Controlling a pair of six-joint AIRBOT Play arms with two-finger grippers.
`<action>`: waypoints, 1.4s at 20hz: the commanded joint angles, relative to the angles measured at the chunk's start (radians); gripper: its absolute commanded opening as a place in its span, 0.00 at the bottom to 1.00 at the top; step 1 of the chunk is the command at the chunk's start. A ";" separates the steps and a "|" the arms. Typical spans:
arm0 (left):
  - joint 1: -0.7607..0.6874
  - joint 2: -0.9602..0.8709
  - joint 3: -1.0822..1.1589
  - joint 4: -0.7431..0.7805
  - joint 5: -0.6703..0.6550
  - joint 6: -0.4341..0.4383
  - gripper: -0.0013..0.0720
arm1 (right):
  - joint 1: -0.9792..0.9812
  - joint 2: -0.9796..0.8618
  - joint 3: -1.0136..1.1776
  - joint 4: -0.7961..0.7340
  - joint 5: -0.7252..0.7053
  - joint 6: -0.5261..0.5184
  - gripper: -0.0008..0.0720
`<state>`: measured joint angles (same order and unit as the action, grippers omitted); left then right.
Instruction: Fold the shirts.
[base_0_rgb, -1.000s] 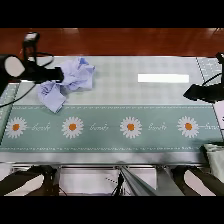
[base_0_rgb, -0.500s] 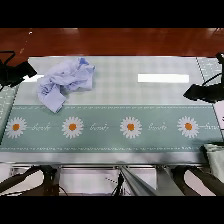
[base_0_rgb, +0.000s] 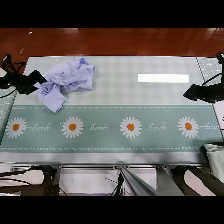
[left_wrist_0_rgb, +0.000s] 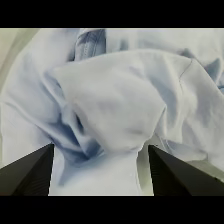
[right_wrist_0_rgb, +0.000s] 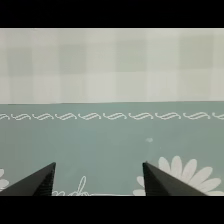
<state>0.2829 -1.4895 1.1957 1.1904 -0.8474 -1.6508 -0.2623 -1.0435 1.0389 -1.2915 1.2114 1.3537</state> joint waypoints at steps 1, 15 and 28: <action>0.003 -0.069 0.001 -0.122 0.112 0.035 1.00 | 0.000 -0.001 0.000 0.003 0.000 0.004 0.85; -0.053 -0.139 0.089 -0.328 0.125 0.068 0.06 | 0.000 -0.001 0.000 0.025 0.000 0.021 0.85; -0.320 0.502 0.578 -0.380 -0.069 0.203 0.06 | -0.001 0.000 0.001 -0.066 0.158 -0.006 0.82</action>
<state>0.0460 -1.1118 1.6962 0.8169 -0.9112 -1.4563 -0.2623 -1.0435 1.0389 -1.2907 1.2842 1.3502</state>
